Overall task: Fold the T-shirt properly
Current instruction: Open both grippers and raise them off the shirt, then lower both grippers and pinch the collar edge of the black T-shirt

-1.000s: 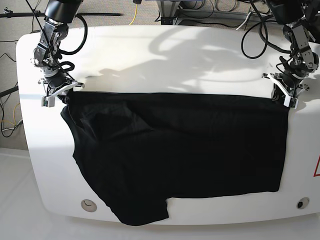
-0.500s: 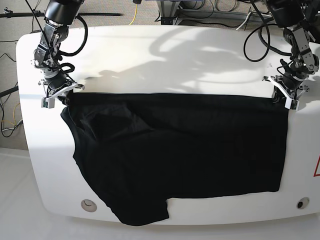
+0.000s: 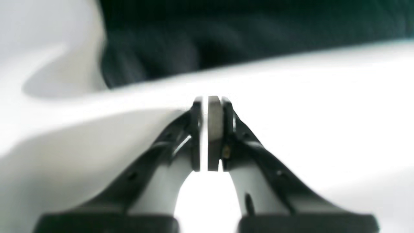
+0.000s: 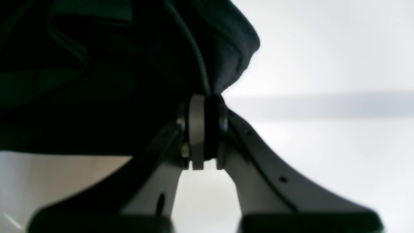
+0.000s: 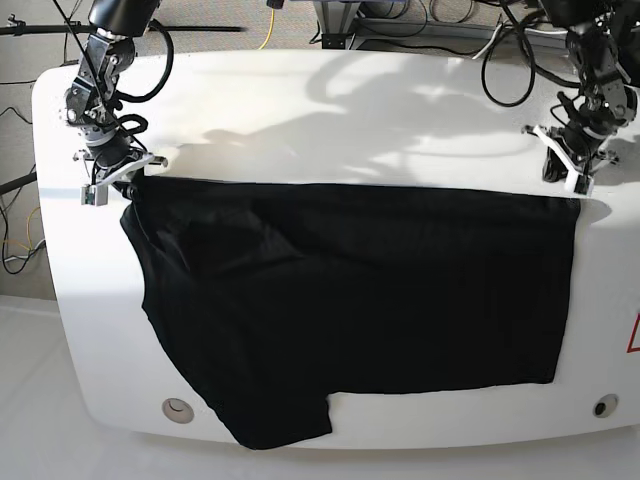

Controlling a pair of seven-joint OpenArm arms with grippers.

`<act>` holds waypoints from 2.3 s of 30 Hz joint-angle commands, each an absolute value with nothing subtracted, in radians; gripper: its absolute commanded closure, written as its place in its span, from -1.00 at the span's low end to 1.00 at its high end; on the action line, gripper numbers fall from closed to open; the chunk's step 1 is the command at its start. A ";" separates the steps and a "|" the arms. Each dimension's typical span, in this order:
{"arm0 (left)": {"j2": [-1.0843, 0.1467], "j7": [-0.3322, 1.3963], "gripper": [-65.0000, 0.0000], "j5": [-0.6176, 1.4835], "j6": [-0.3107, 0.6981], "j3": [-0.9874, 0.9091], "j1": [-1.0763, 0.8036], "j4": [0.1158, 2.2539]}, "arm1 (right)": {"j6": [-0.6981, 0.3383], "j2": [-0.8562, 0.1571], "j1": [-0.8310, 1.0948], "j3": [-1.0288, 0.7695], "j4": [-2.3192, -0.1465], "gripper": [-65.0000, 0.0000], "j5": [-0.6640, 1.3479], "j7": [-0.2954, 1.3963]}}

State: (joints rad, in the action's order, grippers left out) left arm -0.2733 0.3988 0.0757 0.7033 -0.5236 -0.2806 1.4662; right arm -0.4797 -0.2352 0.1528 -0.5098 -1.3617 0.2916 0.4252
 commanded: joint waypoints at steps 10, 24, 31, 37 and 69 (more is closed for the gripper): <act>-0.252 0.413 0.50 -0.036 0.659 -0.615 -0.399 1.635 | -0.478 -0.249 0.208 -0.546 -1.446 0.99 0.294 0.410; -0.253 0.511 -0.31 -0.041 0.659 -0.665 -0.258 1.527 | -0.480 -0.250 0.210 -0.537 -1.421 1.00 0.292 0.409; -0.256 0.528 -0.35 -0.056 0.697 -0.722 -0.135 1.445 | -0.480 -0.250 0.201 -0.547 -1.415 1.00 0.292 0.413; -0.260 0.525 -0.34 -0.064 0.698 -0.720 -0.056 1.354 | -0.478 -0.250 0.204 -0.544 -1.419 1.00 0.293 0.417; -0.250 0.482 -0.32 -0.064 0.663 -0.517 0.015 1.243 | -0.471 -0.249 0.214 -0.541 -1.425 1.00 0.286 0.426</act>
